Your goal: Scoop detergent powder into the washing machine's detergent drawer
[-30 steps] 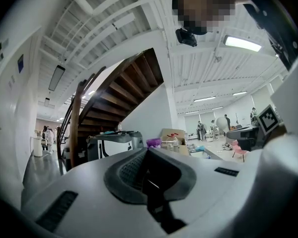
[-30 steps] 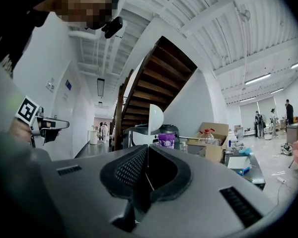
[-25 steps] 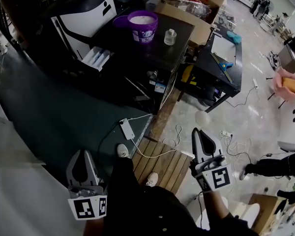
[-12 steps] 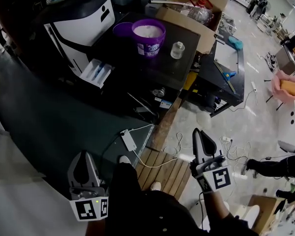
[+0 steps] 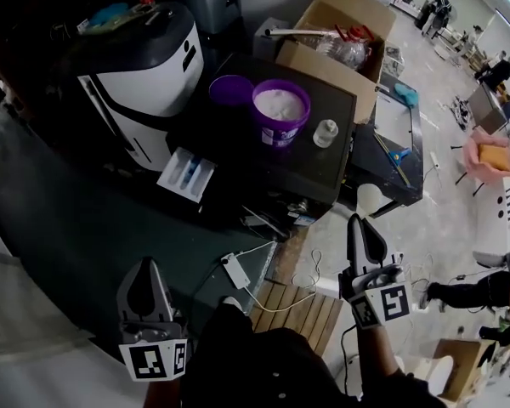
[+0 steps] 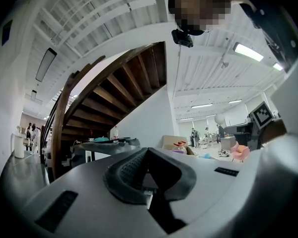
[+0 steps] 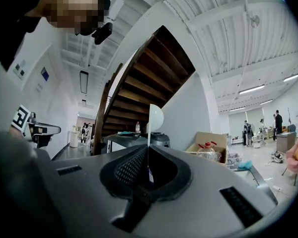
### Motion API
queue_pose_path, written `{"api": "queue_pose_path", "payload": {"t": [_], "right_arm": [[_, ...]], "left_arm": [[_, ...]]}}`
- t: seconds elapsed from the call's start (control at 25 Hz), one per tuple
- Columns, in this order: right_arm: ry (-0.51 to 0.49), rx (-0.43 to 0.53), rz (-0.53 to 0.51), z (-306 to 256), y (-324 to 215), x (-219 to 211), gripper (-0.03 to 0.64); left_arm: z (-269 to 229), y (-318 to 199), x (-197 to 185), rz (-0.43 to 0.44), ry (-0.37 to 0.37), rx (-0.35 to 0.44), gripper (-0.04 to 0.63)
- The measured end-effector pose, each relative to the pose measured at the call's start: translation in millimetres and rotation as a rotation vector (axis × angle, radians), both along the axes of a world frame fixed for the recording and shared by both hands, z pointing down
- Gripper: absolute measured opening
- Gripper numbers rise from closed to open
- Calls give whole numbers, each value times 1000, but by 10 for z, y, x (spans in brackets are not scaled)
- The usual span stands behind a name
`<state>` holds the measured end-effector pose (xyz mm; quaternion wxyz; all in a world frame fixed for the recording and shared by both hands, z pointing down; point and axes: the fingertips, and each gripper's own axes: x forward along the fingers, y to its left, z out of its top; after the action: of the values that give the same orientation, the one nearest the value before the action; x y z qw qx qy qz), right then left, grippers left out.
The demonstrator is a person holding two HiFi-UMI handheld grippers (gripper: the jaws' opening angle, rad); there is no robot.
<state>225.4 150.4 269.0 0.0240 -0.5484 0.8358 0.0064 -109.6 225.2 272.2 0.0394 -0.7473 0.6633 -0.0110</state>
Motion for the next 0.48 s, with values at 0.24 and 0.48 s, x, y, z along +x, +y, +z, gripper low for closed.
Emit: {"api": "queue_pose_path", "payload": {"t": [0.24,0.48], "right_arm": [[9,16,29,-422,-269,-225,34],[17,0,58,-572,-459,-244,34]], "left_arm": [[-442,-404,-336,29,-13,25,15],[-589,-701,-283,69,-2,18,15]]}}
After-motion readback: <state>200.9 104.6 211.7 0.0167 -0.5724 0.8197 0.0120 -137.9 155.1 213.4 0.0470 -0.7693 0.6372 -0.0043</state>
